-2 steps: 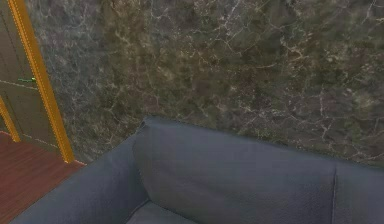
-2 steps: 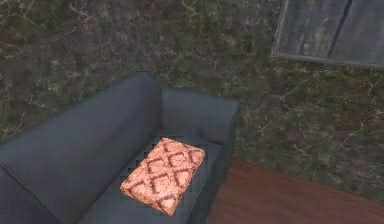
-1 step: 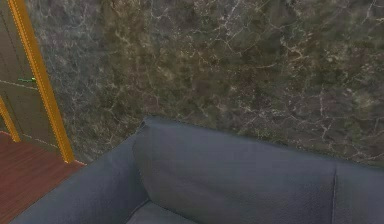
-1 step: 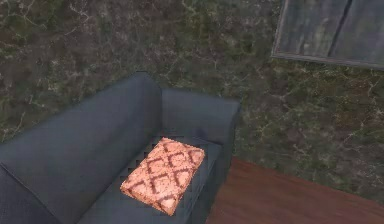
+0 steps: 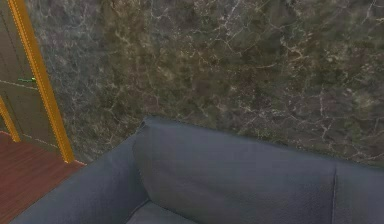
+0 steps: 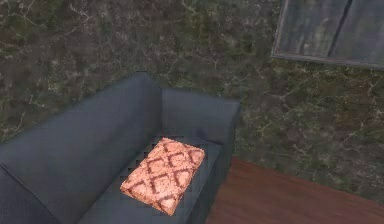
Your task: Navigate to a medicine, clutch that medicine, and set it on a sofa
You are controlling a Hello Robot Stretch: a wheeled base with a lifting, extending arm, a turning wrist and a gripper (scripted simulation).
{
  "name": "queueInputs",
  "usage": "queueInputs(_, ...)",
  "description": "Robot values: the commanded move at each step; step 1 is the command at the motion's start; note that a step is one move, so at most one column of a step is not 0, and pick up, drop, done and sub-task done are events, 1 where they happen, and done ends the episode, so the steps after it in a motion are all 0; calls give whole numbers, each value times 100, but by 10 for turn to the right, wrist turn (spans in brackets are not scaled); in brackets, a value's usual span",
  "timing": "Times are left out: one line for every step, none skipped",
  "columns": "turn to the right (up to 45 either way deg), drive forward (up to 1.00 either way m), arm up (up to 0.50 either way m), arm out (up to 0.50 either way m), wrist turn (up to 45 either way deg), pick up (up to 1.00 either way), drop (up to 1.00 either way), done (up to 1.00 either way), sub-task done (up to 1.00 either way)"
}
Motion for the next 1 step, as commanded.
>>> queueInputs(0, 0, 0, 0, 0, 0, 0, 100, 0)
